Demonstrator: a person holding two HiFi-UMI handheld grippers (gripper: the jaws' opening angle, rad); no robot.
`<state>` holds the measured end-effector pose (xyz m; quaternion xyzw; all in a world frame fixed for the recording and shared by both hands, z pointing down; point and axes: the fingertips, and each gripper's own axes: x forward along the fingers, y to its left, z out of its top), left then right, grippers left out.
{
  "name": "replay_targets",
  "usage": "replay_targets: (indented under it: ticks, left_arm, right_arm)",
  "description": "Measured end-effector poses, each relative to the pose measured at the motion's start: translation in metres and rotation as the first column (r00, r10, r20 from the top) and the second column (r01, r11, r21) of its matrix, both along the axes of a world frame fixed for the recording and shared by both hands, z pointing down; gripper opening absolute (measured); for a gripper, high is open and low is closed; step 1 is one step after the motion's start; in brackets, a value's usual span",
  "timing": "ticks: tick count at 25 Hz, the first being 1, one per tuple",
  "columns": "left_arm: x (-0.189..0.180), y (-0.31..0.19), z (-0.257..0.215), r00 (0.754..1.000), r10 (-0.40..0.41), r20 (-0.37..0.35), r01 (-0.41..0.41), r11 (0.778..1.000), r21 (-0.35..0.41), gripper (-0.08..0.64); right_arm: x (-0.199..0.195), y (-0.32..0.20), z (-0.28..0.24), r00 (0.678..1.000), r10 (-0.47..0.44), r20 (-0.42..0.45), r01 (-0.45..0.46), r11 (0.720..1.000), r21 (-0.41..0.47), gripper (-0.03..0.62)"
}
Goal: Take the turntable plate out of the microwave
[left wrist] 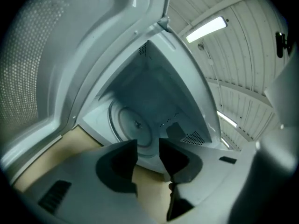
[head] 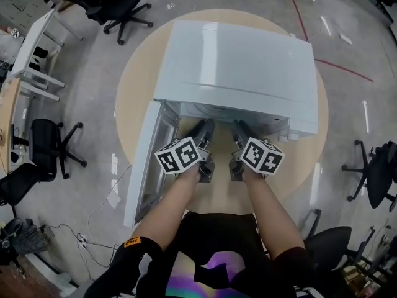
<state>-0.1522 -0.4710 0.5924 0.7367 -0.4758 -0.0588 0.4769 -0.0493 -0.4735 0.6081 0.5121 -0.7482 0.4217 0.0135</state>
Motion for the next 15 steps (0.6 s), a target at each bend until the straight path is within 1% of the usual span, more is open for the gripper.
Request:
replay_targets:
  ticks: [2, 6, 10, 15]
  left_arm:
    - [-0.001, -0.006, 0.007, 1.0, -0.025, -0.009, 0.024, 0.999, -0.023, 0.173]
    - [-0.005, -0.017, 0.018, 0.996, -0.079, -0.036, 0.077, 0.995, -0.064, 0.173]
    - [-0.012, -0.026, 0.029, 0.991, -0.123, -0.042, 0.119, 0.988, -0.097, 0.173]
    - [-0.012, -0.037, 0.038, 0.988, -0.15, -0.04, 0.144, 0.982, -0.123, 0.173]
  right_arm:
    - [0.004, -0.005, 0.009, 0.999, 0.038, 0.027, -0.037, 0.999, -0.038, 0.076]
    - [0.011, -0.012, 0.027, 0.993, 0.109, 0.05, -0.103, 0.988, -0.111, 0.075]
    - [0.011, -0.014, 0.04, 0.986, 0.146, 0.082, -0.132, 0.979, -0.157, 0.075]
    - [0.014, -0.022, 0.048, 0.976, 0.174, 0.129, -0.148, 0.97, -0.19, 0.075]
